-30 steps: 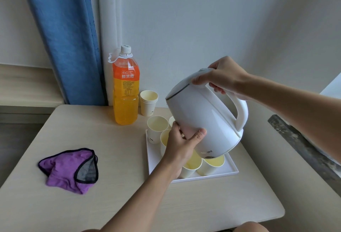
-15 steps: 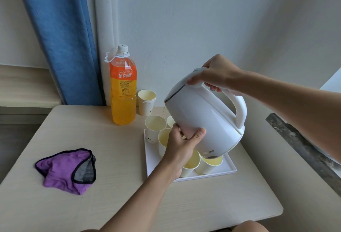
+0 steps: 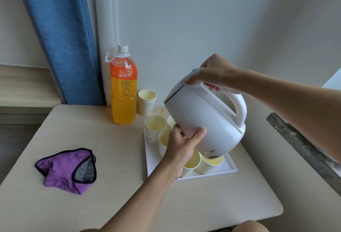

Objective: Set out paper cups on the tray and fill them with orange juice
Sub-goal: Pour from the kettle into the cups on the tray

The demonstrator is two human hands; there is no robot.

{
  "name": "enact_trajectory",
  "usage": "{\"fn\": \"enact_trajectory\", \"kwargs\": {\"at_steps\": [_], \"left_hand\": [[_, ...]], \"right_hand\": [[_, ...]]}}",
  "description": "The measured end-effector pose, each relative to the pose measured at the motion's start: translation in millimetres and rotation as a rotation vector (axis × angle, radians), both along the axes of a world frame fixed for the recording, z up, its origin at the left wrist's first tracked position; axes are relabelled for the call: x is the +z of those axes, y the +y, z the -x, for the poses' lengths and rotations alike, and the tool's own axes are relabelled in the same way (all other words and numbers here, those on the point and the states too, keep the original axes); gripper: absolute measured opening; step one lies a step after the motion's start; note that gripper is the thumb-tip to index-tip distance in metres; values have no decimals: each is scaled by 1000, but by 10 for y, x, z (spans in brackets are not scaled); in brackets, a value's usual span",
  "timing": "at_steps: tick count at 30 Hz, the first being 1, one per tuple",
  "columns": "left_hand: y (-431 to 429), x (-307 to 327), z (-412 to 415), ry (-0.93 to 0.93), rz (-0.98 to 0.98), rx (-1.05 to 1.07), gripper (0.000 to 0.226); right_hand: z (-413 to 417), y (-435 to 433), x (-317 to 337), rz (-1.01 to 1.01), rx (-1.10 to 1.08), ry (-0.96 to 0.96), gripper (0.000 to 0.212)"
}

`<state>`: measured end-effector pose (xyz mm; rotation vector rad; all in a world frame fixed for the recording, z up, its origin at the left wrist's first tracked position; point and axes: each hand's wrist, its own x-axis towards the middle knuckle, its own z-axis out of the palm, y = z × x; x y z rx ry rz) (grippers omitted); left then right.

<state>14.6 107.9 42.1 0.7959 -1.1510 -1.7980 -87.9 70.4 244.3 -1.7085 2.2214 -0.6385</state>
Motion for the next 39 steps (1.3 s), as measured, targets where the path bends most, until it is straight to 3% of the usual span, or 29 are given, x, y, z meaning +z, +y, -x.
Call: {"fn": "enact_trajectory", "kwargs": {"at_steps": [22, 39], "left_hand": [[45, 16, 23, 6, -2, -13, 75], [88, 73, 21, 32, -47, -41, 54]], "right_hand": [[6, 22, 5, -17, -13, 27, 35], [11, 38, 17, -39, -22, 44, 35]]}}
